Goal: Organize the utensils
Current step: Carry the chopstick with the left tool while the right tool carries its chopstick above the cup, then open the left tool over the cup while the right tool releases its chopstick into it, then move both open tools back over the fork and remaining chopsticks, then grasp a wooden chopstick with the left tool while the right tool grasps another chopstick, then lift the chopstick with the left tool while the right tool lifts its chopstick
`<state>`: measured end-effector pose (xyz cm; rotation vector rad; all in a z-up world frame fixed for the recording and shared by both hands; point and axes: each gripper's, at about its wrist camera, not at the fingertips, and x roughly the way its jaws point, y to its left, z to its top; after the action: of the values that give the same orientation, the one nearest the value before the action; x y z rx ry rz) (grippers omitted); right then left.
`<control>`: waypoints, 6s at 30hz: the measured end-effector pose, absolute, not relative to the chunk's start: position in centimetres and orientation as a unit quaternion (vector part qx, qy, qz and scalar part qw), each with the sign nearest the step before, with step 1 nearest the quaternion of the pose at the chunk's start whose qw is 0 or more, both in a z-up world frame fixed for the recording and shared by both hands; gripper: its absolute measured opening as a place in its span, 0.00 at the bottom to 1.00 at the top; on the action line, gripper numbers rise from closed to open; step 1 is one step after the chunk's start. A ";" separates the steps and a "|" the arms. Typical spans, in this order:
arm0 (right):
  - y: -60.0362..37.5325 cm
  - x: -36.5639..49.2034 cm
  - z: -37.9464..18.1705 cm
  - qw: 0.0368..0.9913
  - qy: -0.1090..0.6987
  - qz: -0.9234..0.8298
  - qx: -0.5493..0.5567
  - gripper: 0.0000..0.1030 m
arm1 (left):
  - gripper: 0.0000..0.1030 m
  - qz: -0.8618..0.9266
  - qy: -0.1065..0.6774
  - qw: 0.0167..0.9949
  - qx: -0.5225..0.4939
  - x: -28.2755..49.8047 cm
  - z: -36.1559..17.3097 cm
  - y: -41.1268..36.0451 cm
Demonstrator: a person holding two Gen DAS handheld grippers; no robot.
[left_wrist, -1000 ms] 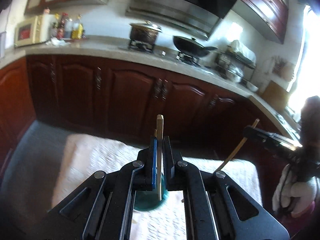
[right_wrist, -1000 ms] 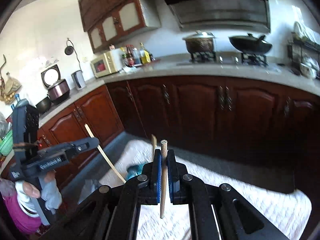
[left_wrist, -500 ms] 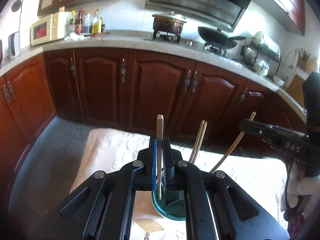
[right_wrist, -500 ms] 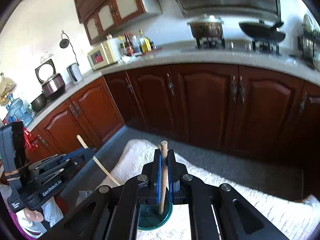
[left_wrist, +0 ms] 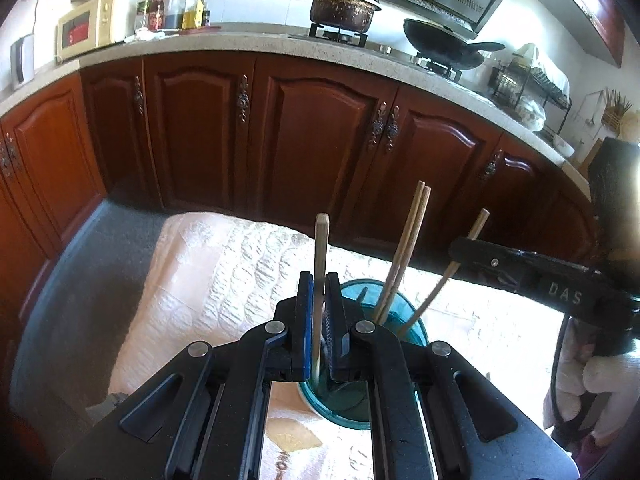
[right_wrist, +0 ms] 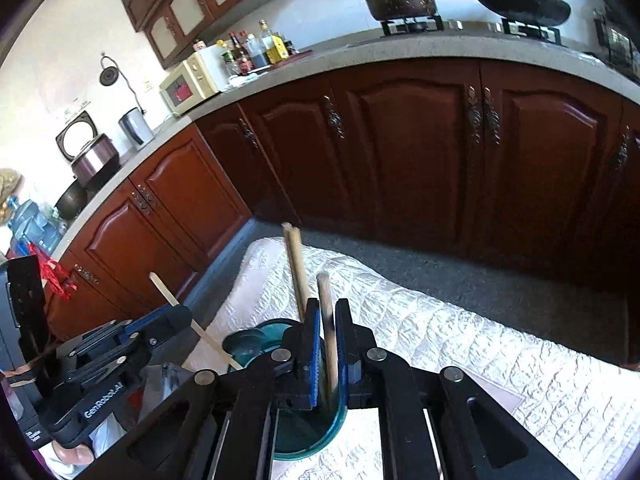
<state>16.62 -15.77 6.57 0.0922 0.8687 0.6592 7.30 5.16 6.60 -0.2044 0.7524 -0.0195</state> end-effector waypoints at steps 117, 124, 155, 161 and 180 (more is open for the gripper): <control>-34.6 10.1 -11.1 0.817 0.549 0.143 0.107 0.19 | 0.41 -0.113 0.548 0.829 -0.005 10.7 -10.3 -16.4; -35.5 11.4 -11.1 0.817 0.546 0.154 0.109 0.08 | 0.21 -0.110 0.542 0.833 0.004 11.7 -11.1 -17.1; -35.6 5.4 -0.3 0.867 0.451 0.183 0.106 0.06 | 0.04 -0.164 0.449 0.878 -0.038 2.4 0.4 -11.3; -34.6 4.0 1.4 0.875 0.439 0.184 0.090 0.06 | 0.04 -0.167 0.440 0.881 -0.038 1.3 1.4 -10.9; -35.2 5.5 -6.0 0.827 0.531 0.155 0.098 0.13 | 0.04 -0.155 0.455 0.876 -0.046 1.3 0.4 -9.8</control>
<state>5.48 -35.16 -6.04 0.2082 1.1277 0.3291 1.30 -9.84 0.42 -0.0967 0.9506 -0.3226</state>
